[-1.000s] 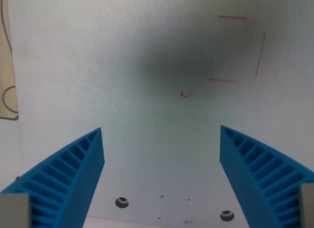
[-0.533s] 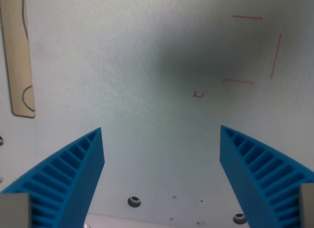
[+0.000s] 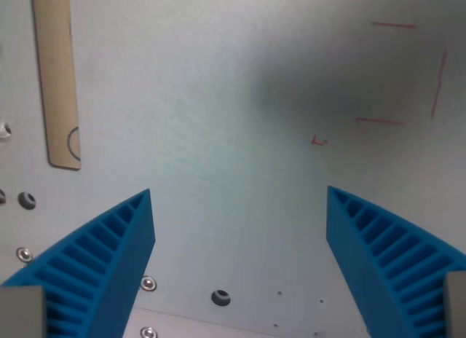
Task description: Rotate around gripper positive x
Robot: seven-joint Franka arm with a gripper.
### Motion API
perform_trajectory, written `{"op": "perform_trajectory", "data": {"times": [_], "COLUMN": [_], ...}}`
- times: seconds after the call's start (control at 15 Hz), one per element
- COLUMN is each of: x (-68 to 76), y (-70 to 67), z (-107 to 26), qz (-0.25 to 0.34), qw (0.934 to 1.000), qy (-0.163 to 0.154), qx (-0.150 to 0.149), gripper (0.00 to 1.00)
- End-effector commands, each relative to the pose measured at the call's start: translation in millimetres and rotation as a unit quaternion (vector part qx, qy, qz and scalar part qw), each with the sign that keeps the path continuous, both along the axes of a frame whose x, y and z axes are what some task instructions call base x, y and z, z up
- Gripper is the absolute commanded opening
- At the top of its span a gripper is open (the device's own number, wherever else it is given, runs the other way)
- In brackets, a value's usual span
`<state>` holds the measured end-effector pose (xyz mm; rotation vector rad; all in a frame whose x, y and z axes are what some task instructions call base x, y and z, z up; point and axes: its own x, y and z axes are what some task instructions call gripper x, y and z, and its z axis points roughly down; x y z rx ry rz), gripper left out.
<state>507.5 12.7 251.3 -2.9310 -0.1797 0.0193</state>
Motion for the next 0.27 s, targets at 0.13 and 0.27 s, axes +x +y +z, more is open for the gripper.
{"op": "perform_trajectory", "data": {"times": [0.13, 0.27], "x": [3.3, 3.3], "y": [-5.7, -5.7], "z": [2.8, 2.8], "qz": [0.013, 0.013], "qw": [0.9922, 0.9906], "qy": [0.024, 0.025], "qx": [0.122, 0.134], "gripper": [1.0, 1.0]}}
